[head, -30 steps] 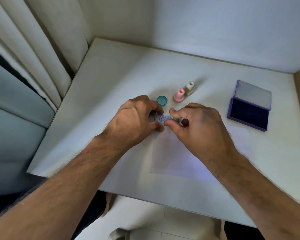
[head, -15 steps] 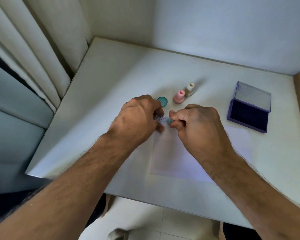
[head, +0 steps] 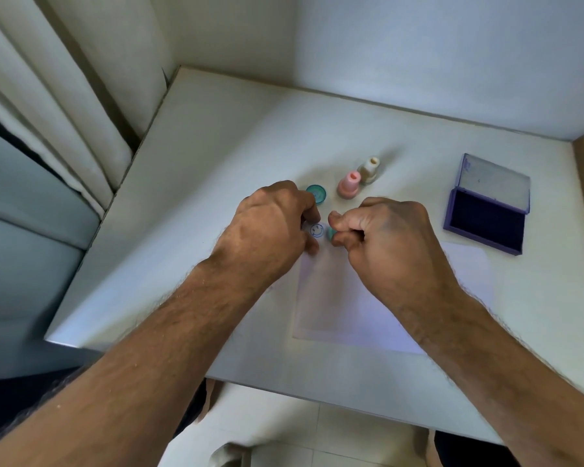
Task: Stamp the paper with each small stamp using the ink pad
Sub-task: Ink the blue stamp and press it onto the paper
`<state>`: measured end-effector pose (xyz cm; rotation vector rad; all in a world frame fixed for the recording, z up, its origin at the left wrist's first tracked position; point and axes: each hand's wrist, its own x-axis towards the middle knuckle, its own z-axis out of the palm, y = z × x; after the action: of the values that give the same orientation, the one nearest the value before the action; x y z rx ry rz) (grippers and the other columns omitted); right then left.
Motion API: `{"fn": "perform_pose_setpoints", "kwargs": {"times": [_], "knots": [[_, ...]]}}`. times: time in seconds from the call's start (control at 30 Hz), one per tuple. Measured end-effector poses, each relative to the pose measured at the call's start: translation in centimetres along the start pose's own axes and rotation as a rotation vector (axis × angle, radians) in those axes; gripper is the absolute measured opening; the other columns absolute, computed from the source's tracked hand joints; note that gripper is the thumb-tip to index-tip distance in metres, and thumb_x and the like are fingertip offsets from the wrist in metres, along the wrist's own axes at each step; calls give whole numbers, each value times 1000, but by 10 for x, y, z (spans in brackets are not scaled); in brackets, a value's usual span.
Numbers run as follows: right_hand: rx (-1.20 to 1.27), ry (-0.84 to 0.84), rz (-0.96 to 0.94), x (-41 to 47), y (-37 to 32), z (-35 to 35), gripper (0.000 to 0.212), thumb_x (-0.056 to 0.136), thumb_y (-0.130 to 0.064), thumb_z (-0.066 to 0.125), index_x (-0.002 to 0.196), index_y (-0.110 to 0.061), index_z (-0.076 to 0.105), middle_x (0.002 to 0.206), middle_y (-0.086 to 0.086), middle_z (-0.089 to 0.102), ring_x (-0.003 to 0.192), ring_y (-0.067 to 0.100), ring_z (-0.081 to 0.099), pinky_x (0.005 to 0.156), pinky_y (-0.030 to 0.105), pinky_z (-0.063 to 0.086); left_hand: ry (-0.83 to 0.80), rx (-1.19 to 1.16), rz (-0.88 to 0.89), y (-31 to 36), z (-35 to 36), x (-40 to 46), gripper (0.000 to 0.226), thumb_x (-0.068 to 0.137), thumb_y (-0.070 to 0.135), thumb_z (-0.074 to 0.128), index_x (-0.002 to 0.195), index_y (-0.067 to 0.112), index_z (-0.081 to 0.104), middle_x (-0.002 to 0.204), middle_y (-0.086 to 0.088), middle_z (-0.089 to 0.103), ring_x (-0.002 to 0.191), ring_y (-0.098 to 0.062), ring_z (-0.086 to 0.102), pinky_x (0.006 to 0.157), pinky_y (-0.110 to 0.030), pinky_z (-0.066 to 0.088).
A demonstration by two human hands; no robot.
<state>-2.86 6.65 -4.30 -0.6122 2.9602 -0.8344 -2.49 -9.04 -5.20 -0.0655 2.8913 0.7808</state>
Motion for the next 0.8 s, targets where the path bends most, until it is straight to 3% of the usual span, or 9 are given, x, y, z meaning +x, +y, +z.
{"fn": "perform_pose_setpoints", "kwargs": {"times": [0.1, 0.37, 0.47, 0.7, 0.8], "knots": [[-9, -11, -6, 0, 0, 0, 16, 76, -1, 73, 85, -14, 78, 67, 1, 57, 63, 21, 57, 66, 30, 54, -1, -13, 5, 0, 0, 0, 26, 73, 23, 82, 97, 24, 72, 94, 7, 61, 90, -16, 61, 78, -27, 50], [-30, -54, 9, 0, -4, -3, 19, 77, -2, 71, 90, -15, 78, 67, -5, 48, 62, 16, 50, 66, 24, 48, -1, -19, 4, -1, -1, 1, 25, 71, 23, 83, 94, 25, 72, 93, 6, 61, 87, -16, 60, 75, -27, 49], [-47, -85, 16, 2, -4, -2, 21, 77, -2, 69, 89, -17, 77, 67, -3, 53, 67, 23, 59, 68, 33, 55, -3, -17, 1, 0, -2, 0, 26, 72, 23, 83, 95, 25, 72, 93, 7, 61, 87, -16, 60, 74, -26, 48], [-29, -60, 48, 0, -5, -4, 13, 82, -8, 68, 89, -14, 76, 83, 8, 69, 78, 28, 65, 74, 37, 56, -62, -65, -38, 3, -11, -2, 32, 67, 29, 87, 95, 26, 72, 89, 9, 63, 86, -12, 62, 77, -27, 53], [49, -18, 81, -1, -3, -9, 14, 82, -10, 73, 95, -13, 77, 95, 6, 74, 86, 20, 68, 84, 29, 54, -81, -70, -51, 4, -14, -3, 35, 66, 31, 87, 97, 27, 71, 88, 9, 65, 86, -11, 63, 80, -27, 54]]}}
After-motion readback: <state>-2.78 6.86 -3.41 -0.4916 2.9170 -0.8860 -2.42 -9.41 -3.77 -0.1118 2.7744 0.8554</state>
